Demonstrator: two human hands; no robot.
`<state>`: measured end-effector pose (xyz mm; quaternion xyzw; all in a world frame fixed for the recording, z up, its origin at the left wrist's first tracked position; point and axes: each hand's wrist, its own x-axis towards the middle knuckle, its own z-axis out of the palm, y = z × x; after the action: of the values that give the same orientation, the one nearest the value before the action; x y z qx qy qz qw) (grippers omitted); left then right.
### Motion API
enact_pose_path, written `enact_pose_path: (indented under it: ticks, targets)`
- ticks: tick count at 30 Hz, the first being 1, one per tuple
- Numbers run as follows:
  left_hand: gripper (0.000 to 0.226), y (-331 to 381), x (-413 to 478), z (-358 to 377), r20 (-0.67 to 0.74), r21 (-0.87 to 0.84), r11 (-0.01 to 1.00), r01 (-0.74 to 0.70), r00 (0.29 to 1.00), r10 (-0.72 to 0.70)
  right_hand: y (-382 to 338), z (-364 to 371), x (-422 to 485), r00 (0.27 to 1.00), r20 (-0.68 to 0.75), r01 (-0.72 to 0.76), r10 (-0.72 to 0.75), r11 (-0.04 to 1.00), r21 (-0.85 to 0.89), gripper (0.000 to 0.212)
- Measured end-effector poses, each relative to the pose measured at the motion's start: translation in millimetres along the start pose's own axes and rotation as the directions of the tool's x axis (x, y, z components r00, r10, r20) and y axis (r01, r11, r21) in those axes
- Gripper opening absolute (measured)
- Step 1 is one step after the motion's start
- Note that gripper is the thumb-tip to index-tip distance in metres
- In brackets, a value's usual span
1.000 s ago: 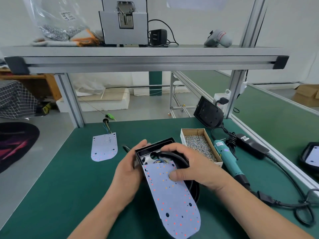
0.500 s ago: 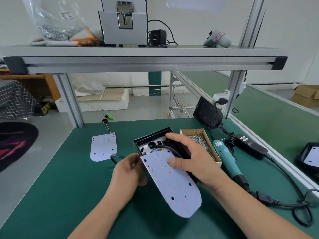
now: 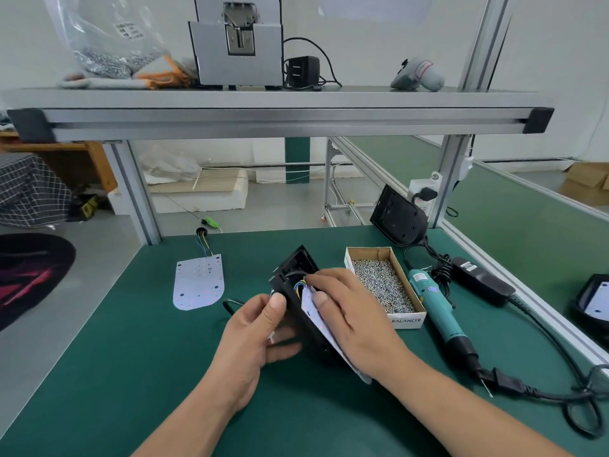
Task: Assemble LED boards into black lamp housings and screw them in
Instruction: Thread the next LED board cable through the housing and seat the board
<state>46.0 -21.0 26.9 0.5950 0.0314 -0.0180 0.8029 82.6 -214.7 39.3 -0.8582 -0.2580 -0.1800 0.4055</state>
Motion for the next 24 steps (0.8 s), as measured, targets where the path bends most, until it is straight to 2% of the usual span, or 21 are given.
enact_pose_path:
  ticks: [3,5,6,7,9,10,13,15,19,22,24]
  targets:
    - [0.074,0.9,0.4,-0.7,0.015,0.007,1.000,-0.022,1.000,0.022,-6.0,-8.2,-0.7,0.977,0.210,-0.009,-0.032,0.982,0.189,0.063]
    - [0.071,2.9,-0.4,-0.1,0.028,0.018,0.999,-0.037,0.999,0.036,-4.6,-12.1,-0.5,0.945,0.323,-0.019,-0.045,0.981,0.193,0.080]
    - [0.072,3.5,-0.8,0.0,0.017,0.014,0.999,-0.044,0.999,0.044,-2.2,-13.1,-1.1,0.942,0.334,-0.057,-0.020,0.974,0.220,0.080]
    - [0.075,4.2,-0.9,0.2,-0.011,-0.002,0.999,-0.051,0.999,0.051,0.9,-13.9,-1.4,0.948,0.318,-0.126,0.028,0.948,0.293,0.078]
    - [0.074,5.8,-0.2,-0.4,-0.077,-0.054,0.997,-0.053,0.996,0.049,5.8,-17.9,-1.8,0.954,0.270,-0.256,0.129,0.818,0.516,0.070]
    - [0.071,6.6,0.8,-1.0,-0.104,-0.090,0.995,-0.046,0.994,0.037,8.4,-20.2,-0.8,0.958,0.232,-0.276,0.167,0.754,0.596,0.066]
    - [0.074,9.0,4.1,-3.5,-0.167,-0.176,0.984,-0.014,0.986,-0.016,13.0,-24.3,5.2,0.956,0.087,-0.249,0.282,0.612,0.751,0.061]
    - [0.076,9.7,5.0,-4.9,-0.165,-0.213,0.977,0.014,0.985,-0.050,18.5,-23.6,8.4,0.941,0.040,-0.227,0.335,0.540,0.811,0.062]
    - [0.072,13.0,6.2,-4.7,-0.157,-0.274,0.961,0.035,0.984,-0.081,24.0,-19.3,9.2,0.914,0.037,-0.262,0.405,0.516,0.815,0.056]
    - [0.069,13.7,7.3,-3.3,-0.173,-0.238,0.971,0.023,0.983,-0.065,24.4,-13.8,9.3,0.889,0.044,-0.302,0.456,0.511,0.805,0.045]
    - [0.071,13.8,6.7,-2.5,-0.177,-0.216,0.976,0.018,0.983,-0.058,23.6,-13.0,9.6,0.880,0.049,-0.317,0.472,0.509,0.800,0.046]
